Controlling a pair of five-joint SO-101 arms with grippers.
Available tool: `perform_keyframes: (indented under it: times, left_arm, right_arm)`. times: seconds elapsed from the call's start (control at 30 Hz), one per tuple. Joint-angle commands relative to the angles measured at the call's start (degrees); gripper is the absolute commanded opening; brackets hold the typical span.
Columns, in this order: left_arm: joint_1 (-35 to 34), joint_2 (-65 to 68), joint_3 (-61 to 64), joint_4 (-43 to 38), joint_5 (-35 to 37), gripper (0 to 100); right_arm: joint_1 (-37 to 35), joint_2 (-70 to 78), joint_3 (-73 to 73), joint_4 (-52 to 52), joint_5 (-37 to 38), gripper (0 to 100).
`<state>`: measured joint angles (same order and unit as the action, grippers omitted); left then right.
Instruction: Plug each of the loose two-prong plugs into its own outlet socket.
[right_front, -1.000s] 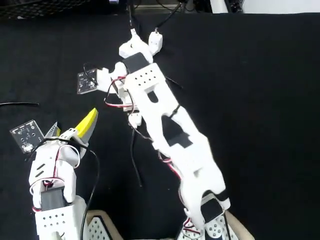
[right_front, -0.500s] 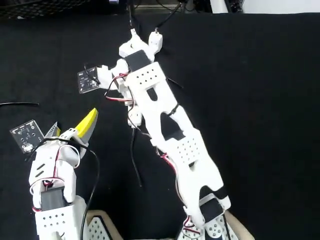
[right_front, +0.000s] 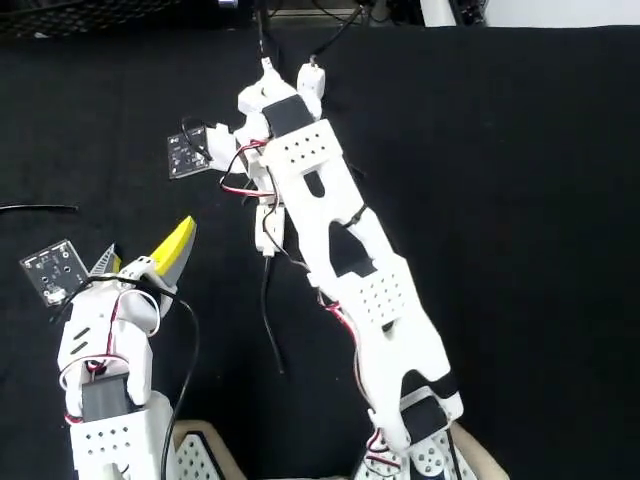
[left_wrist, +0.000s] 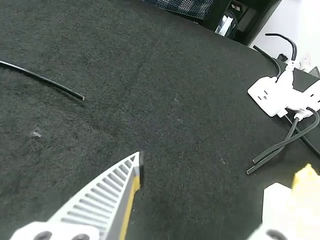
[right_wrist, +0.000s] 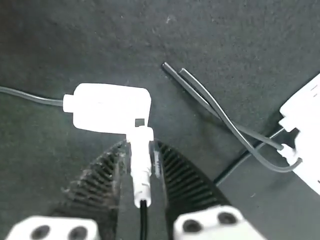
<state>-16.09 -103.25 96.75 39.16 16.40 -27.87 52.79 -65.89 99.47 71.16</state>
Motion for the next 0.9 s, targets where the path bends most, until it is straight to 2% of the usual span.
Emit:
perform_keyframes:
  times: [0.0, 0.33, 0.6, 0.87]
  left_arm:
    - [0.7, -0.5, 0.7, 1.8, 0.3, 45]
    - [0.7, -0.5, 0.7, 1.8, 0.2, 45]
    - [0.7, -0.5, 0.7, 1.8, 0.2, 45]
    - [0.7, -0.5, 0.7, 1.8, 0.2, 45]
  right_arm:
    - [0.4, 0.1, -0.6, 0.1, 0.0, 1.2]
    - [0.1, 4.1, -1.2, -0.9, -1.3, 1.2]
    - [-2.3, 4.3, -10.0, 1.4, -2.9, 1.2]
    - [-2.6, 4.5, -10.3, 1.6, -3.3, 1.2]
